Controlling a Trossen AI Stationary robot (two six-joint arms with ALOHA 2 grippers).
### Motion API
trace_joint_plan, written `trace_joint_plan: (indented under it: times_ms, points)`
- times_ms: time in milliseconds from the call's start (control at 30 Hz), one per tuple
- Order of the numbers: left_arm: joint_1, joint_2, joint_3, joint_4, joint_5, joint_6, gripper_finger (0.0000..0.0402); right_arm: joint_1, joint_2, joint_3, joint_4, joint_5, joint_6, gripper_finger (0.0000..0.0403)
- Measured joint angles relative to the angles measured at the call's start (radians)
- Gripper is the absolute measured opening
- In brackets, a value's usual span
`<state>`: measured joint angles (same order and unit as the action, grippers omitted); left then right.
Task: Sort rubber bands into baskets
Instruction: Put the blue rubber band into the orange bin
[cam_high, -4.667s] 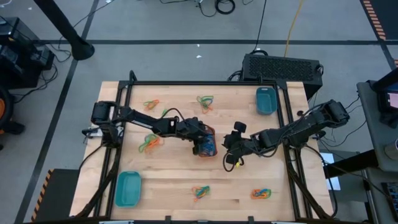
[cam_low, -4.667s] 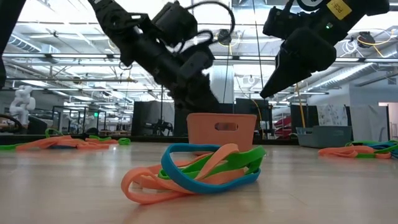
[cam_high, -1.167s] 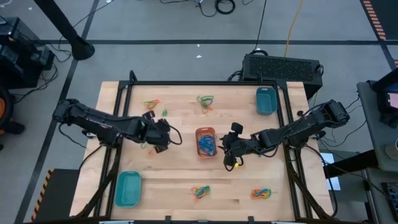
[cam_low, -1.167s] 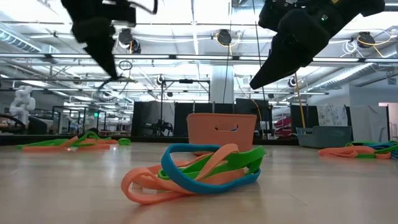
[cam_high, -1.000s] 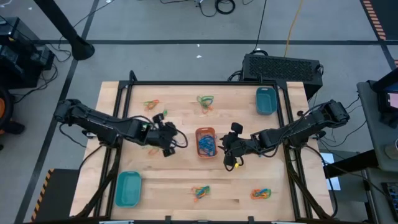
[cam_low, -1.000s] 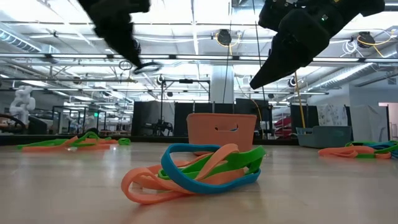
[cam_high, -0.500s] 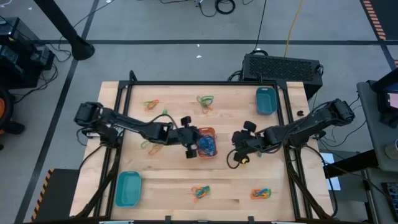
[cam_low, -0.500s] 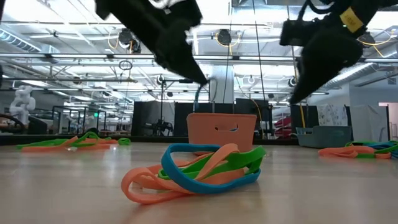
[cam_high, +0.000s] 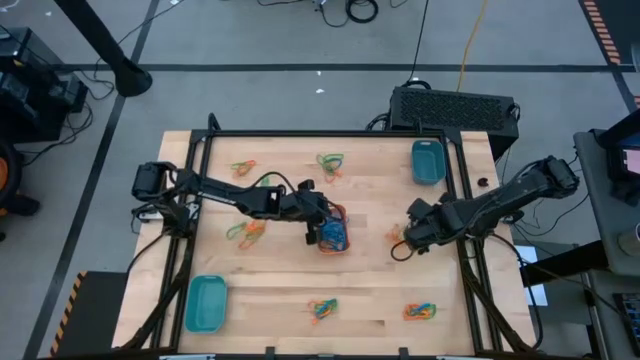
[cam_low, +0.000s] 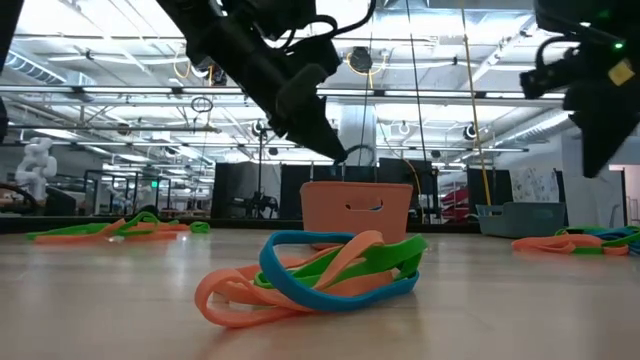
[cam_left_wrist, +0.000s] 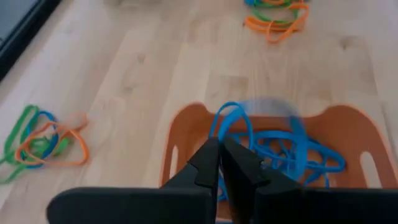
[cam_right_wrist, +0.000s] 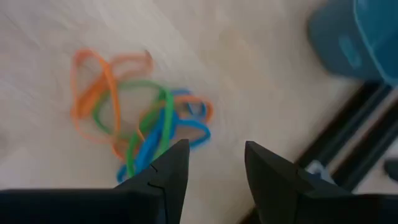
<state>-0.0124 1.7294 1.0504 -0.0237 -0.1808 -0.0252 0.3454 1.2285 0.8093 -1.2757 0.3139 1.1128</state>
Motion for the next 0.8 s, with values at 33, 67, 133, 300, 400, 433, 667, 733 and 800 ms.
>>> trace_joint_plan:
  times_ms: [33, 67, 133, 300, 400, 433, 667, 733, 800]
  points:
    - [-0.001, 0.001, 0.000, 0.000, -0.002, 0.017, 0.0042, 0.004, 0.000, -0.006, -0.002, -0.015, 0.010, 0.0148]
    - [-0.003, 0.002, 0.000, -0.004, -0.002, 0.034, 0.0051, 0.007, 0.000, -0.015, 0.000, -0.025, 0.011, 0.0148]
    - [-0.005, 0.003, 0.000, -0.012, -0.002, 0.040, 0.0070, 0.015, 0.000, -0.040, 0.008, -0.028, 0.011, 0.0148]
    - [-0.006, 0.003, 0.000, -0.011, -0.003, 0.040, 0.0111, 0.017, 0.000, -0.135, 0.083, -0.069, 0.003, 0.0148]
    - [-0.006, 0.003, 0.000, -0.010, -0.004, 0.039, 0.0125, 0.017, 0.000, -0.179, 0.123, -0.080, 0.002, 0.0148]
    - [-0.006, 0.003, 0.000, -0.010, -0.005, 0.039, 0.0128, 0.017, 0.000, -0.186, 0.138, -0.077, 0.002, 0.0148]
    - [-0.006, 0.003, 0.046, -0.018, -0.006, 0.040, 0.0130, 0.016, 0.000, -0.243, 0.243, -0.072, -0.013, 0.0148]
    - [-0.006, 0.003, 0.061, -0.020, -0.006, 0.040, 0.0130, 0.016, 0.000, -0.274, 0.287, -0.055, -0.014, 0.0148]
    - [-0.006, 0.003, 0.068, -0.020, -0.006, 0.051, 0.0130, 0.016, 0.000, -0.307, 0.331, -0.022, -0.019, 0.0148]
